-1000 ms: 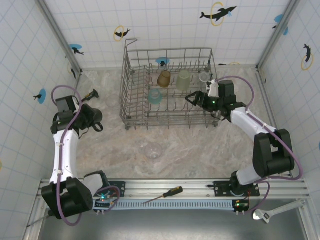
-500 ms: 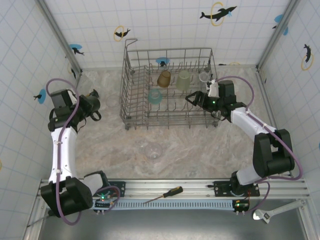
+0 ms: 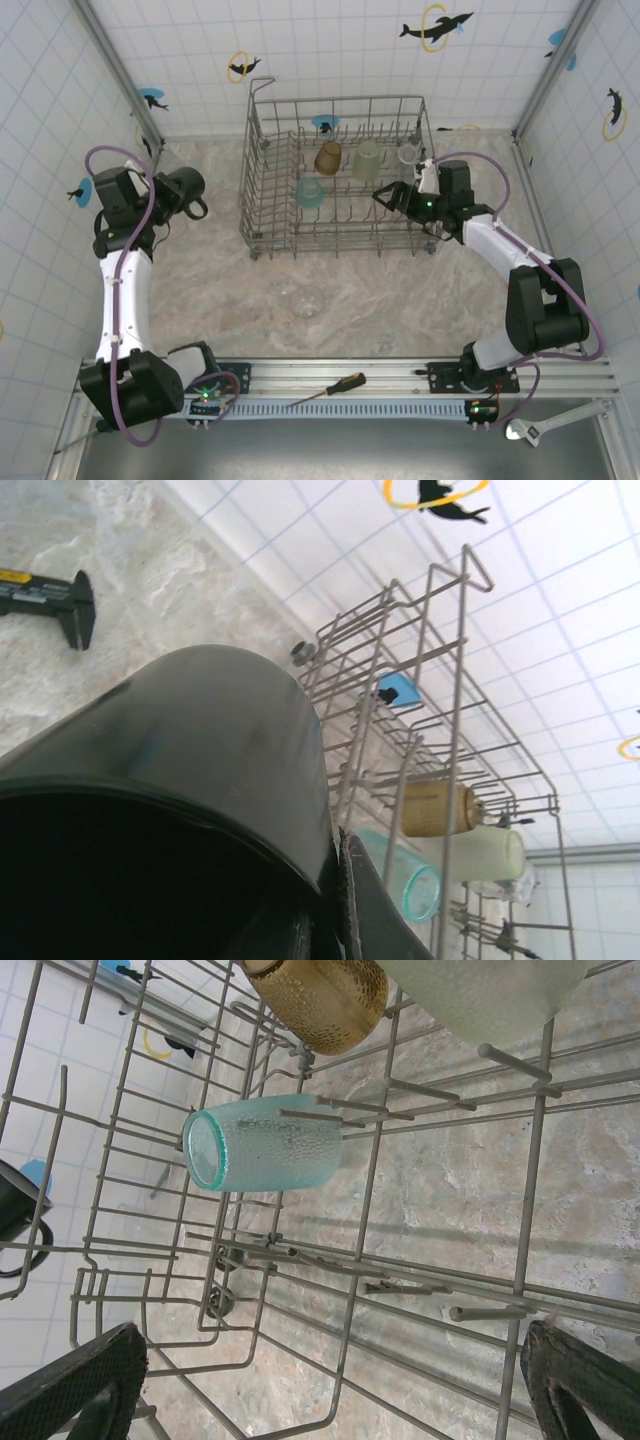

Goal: Load the cups into the dish rack

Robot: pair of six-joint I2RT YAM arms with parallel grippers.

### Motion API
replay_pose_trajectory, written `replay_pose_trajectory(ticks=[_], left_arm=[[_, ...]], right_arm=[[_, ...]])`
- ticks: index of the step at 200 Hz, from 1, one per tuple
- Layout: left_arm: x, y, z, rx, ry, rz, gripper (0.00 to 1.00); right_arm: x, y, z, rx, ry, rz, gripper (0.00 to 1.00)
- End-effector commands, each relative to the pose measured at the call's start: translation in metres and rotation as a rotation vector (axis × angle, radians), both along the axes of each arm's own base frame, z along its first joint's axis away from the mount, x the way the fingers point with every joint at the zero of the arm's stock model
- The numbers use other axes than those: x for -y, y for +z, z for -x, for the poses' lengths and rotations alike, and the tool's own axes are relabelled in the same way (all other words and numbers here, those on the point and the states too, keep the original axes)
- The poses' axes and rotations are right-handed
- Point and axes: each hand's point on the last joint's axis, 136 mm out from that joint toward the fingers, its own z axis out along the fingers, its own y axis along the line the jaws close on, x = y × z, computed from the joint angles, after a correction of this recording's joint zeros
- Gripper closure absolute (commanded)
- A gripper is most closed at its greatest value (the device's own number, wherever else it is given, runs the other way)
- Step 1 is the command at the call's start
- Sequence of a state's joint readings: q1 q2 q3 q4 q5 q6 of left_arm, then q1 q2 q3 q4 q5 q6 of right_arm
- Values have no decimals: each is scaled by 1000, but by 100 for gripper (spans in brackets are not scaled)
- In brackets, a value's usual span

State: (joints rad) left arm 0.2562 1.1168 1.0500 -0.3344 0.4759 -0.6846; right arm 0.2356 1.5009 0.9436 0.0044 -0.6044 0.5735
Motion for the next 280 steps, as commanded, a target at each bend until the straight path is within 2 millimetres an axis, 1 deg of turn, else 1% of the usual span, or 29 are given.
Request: replay_pose_trajectory(ticks=[1,20,58,78,99,139,156,180,190,217,246,280], left_arm=[[12,74,-8,236,-74,4,100],[17,90,-10,278,-111,12,100],[28,115,-12,352,-172,63,100],[38,122,-14,373,-224,105,100],[51,128,-17,389,-275,107,100],[66,149,-23,451,-323,121,100],[78,155,-28,466,-357,132,100],[99,154,-35,463,-401,135,100],[107,152,-37,461,-420,139,100],[127,147,-42,458,-462,148,100],[148,142,-45,462,-505,157,100],[172,133,-46,450,-551,173,100]], right_arm=[[-2,12,-2,34,10,-21,0],[-2,14,-3,36,10,-27,0],[-4,19,-4,39,11,-51,0],[-5,23,-5,53,8,-53,0],[-6,26,-8,52,8,-53,0],[-11,33,-12,58,15,-75,0],[-13,36,-13,59,15,-82,0],[-15,37,-13,51,18,-92,0],[-17,47,-16,86,21,-105,0],[-21,53,-20,96,24,-118,0],[-29,65,-23,116,38,-151,0],[-39,81,-25,131,60,-240,0]])
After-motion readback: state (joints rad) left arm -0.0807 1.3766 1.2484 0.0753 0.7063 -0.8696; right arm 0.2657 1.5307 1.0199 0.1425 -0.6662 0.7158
